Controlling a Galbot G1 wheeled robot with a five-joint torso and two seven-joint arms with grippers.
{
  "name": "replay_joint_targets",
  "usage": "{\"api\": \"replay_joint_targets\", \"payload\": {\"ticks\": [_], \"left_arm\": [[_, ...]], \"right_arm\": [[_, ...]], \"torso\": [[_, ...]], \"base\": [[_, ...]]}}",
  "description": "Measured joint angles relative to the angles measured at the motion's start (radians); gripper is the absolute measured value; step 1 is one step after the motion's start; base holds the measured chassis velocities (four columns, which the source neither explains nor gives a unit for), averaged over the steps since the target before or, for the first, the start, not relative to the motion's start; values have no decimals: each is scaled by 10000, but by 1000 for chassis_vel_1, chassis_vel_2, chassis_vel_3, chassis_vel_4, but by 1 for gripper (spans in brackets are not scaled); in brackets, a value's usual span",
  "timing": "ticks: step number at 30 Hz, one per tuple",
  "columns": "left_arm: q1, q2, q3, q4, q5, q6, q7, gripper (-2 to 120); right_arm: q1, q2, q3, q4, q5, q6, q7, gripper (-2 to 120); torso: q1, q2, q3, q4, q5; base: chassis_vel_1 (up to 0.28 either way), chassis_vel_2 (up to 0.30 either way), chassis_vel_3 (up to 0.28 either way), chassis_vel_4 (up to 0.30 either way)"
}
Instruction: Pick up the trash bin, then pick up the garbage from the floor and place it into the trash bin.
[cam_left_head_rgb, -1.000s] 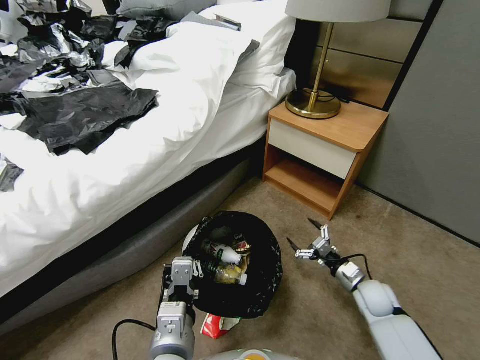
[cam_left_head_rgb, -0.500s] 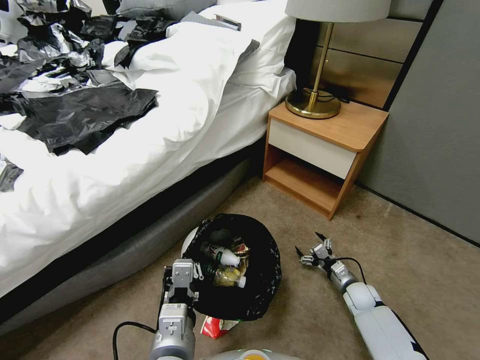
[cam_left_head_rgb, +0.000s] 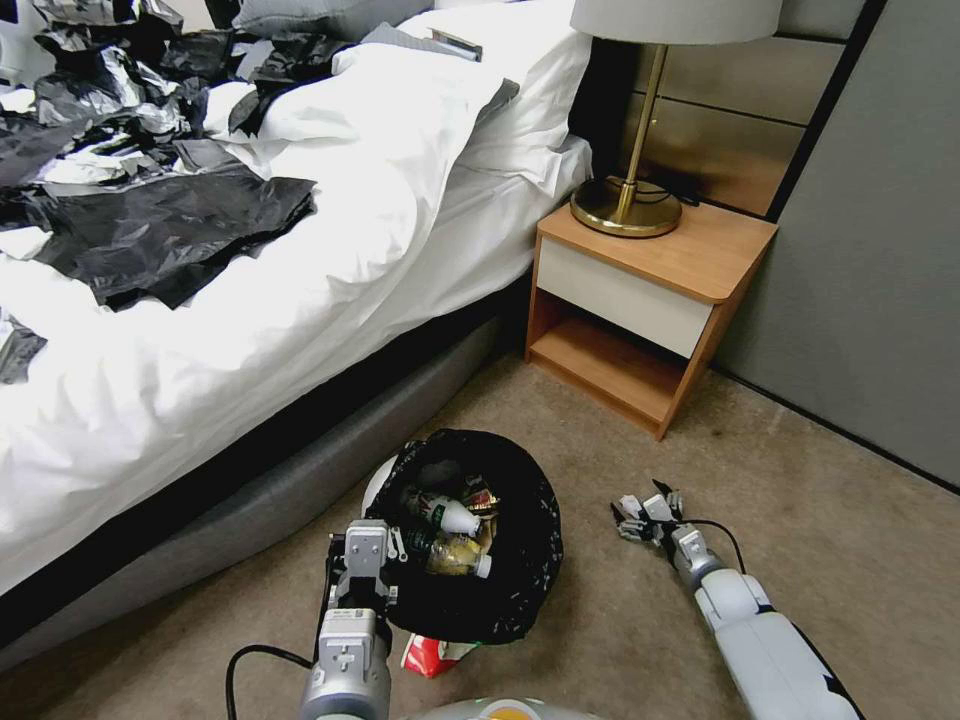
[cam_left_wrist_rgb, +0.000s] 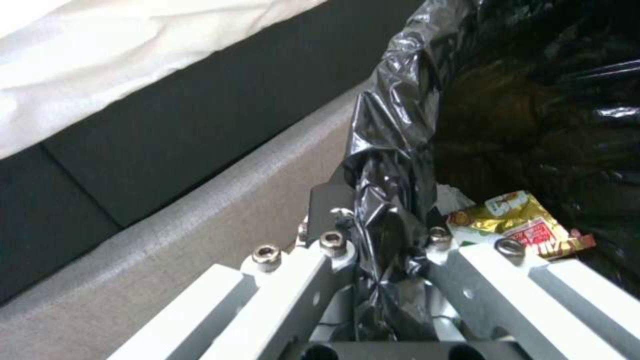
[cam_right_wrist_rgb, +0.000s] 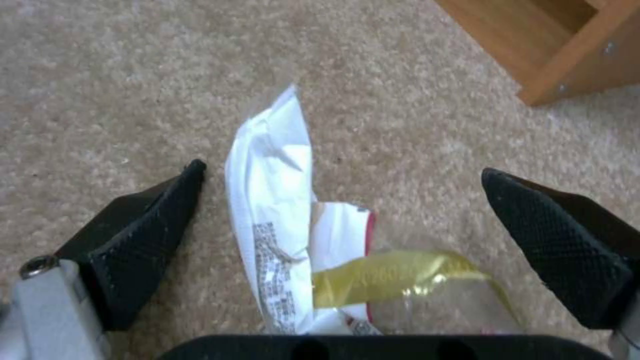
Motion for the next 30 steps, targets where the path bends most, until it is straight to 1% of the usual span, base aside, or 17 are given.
{"api": "replay_joint_targets", "payload": {"ticks": [8,9,10,11,13,14,16,18,20,21,22,24,25,26,28,29,30], "left_arm": [[-6,6,10,0,-5,3,-5,2],[-10,4,18,1,-5,3,-5,2],[-21,3,30,1,-4,3,-5,2],[-21,3,30,1,-4,3,-5,2],[-24,2,45,0,-1,4,-5,2],[-24,2,45,0,-1,4,-5,2],[-19,1,53,0,7,4,-5,2],[1,2,56,-2,17,3,-5,2],[3,3,56,-4,17,4,-5,2],[4,4,53,-10,18,3,-6,2],[4,4,53,-10,18,3,-6,2],[3,3,54,-11,18,2,-6,2],[-2,-1,54,-11,18,2,-6,2],[-2,-1,54,-11,18,2,-6,2],[-9,-5,58,-11,20,1,-7,2],[-16,-9,65,-11,21,1,-8,2],[-16,-9,65,-11,21,1,-8,2]], "right_arm": [[-81,-49,-13,-249,986,-123,6,100],[-126,-42,-25,-238,1121,-157,17,98],[-237,-11,-46,-202,1328,-177,44,93],[-237,-11,-46,-202,1328,-177,44,93],[-376,52,-45,-118,1354,-159,66,82],[-376,52,-45,-118,1354,-159,66,82],[-410,90,-59,-86,1352,-150,81,73],[-439,117,-83,-12,1316,-147,96,61],[-448,120,-87,9,1307,-147,97,60],[-474,131,-98,77,1283,-148,104,52],[-474,131,-98,77,1283,-148,104,52],[-494,138,-105,133,1270,-148,118,45],[-503,142,-109,177,1259,-151,146,37],[-503,142,-109,177,1259,-151,146,37],[-519,144,-111,216,1250,-154,151,31],[-526,140,-111,272,1249,-181,176,24],[-526,140,-111,272,1249,-181,176,24]], "torso": [[0,1,-1,2,-3],[0,1,-1,2,-3],[-1,1,-1,0,-4],[-1,1,-1,0,-4],[0,3,-2,-3,-8],[0,3,-2,-3,-8],[-1,3,-2,-6,-8],[-1,3,-1,-5,-4],[-1,3,-1,-4,-3],[-1,2,0,-3,1],[-1,2,0,-3,1],[-1,2,0,-1,5],[-1,1,1,1,4],[-1,1,1,1,4],[0,2,2,1,8],[-1,1,2,2,2],[-1,1,2,2,2]], "base": [[0,0,0,0],[0,0,0,0],[0,0,0,0],[0,0,0,0],[0,0,0,0],[0,0,0,0],[0,0,0,0],[0,0,0,0],[0,0,0,0],[0,0,0,0],[0,0,0,0],[0,0,0,0],[0,0,0,0],[0,0,0,0],[0,0,0,0],[0,0,0,0],[0,0,0,0]]}}
